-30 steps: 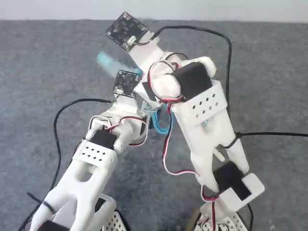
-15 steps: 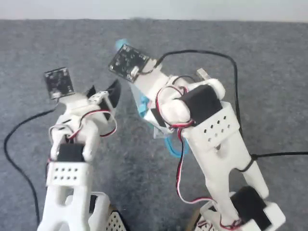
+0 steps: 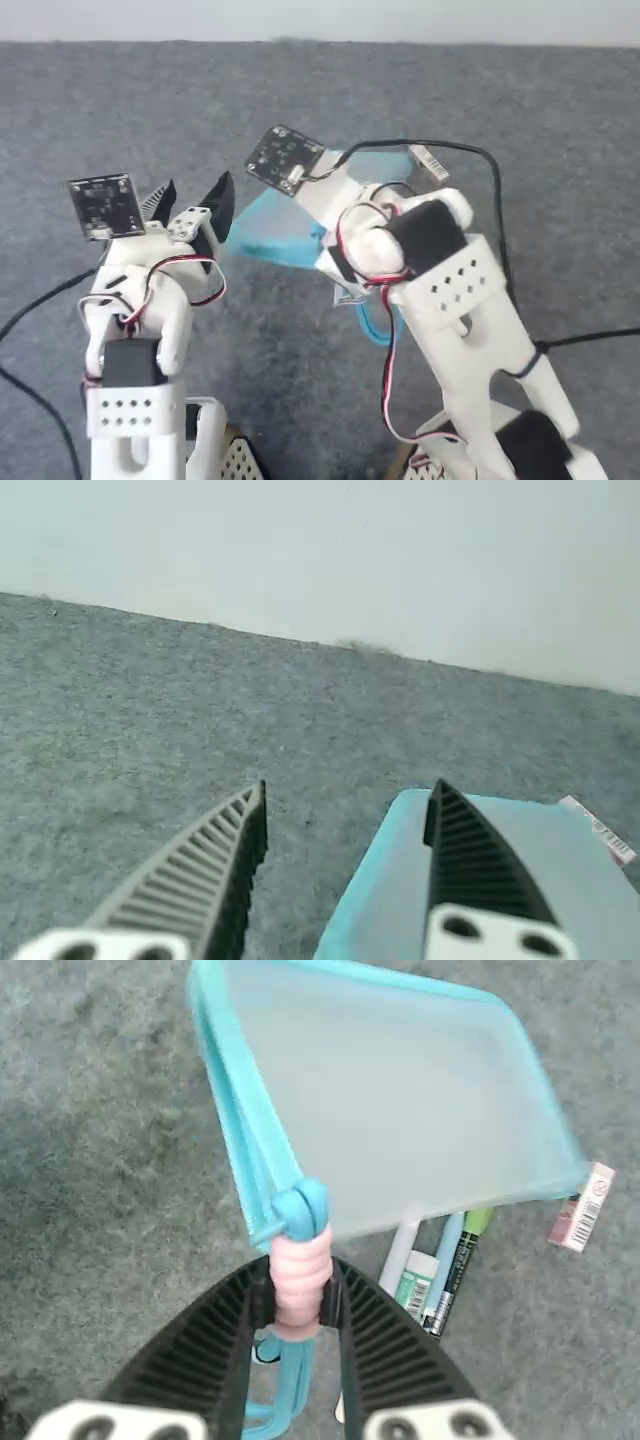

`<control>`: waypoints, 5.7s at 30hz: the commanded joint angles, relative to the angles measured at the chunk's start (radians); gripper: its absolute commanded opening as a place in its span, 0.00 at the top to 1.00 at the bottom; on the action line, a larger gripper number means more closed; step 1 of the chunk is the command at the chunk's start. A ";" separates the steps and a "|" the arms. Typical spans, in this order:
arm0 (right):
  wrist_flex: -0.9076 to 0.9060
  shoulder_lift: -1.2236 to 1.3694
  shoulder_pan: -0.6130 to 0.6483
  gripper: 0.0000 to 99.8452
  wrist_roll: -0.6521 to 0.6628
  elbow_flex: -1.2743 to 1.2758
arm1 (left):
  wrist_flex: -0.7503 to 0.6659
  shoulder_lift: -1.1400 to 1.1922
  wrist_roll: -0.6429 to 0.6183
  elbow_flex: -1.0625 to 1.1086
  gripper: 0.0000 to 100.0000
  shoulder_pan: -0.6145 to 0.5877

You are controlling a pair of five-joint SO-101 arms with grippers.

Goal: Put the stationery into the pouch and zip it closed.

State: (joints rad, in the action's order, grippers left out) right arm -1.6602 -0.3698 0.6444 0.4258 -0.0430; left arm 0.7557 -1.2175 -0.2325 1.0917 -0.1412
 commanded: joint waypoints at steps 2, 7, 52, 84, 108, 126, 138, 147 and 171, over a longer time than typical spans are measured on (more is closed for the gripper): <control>-0.002 -0.073 -0.024 0.99 0.005 -0.008 | -0.037 0.091 0.014 -0.041 0.75 -0.011; -0.010 -0.127 -0.022 0.99 -0.025 -0.009 | -0.183 0.267 0.011 -0.050 0.75 -0.009; 0.367 -0.298 0.099 0.99 -0.002 0.672 | -0.129 0.281 -0.097 -0.042 0.75 0.100; 0.476 -0.237 0.053 0.99 -0.152 0.701 | 0.543 0.054 0.523 -0.282 0.65 0.014; 0.487 -0.237 0.059 0.99 -0.184 0.721 | 0.485 -0.201 0.644 0.013 0.65 0.160; 0.486 -0.240 0.059 0.99 -0.157 0.736 | 0.259 -0.201 0.557 0.111 0.67 0.166; 0.496 -0.237 0.061 0.99 -0.157 0.755 | 0.235 -0.209 0.522 0.110 0.67 0.167; 0.496 -0.236 0.059 0.99 -0.158 0.755 | 0.285 -0.210 0.511 0.102 0.67 0.233; 0.495 -0.236 0.051 0.99 -0.157 0.764 | 0.450 -0.367 0.422 0.113 0.67 0.169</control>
State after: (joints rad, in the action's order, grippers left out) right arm -1.1830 -0.6030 0.7104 0.2555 0.7365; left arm 1.1991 -1.5397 0.1880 1.2083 0.0445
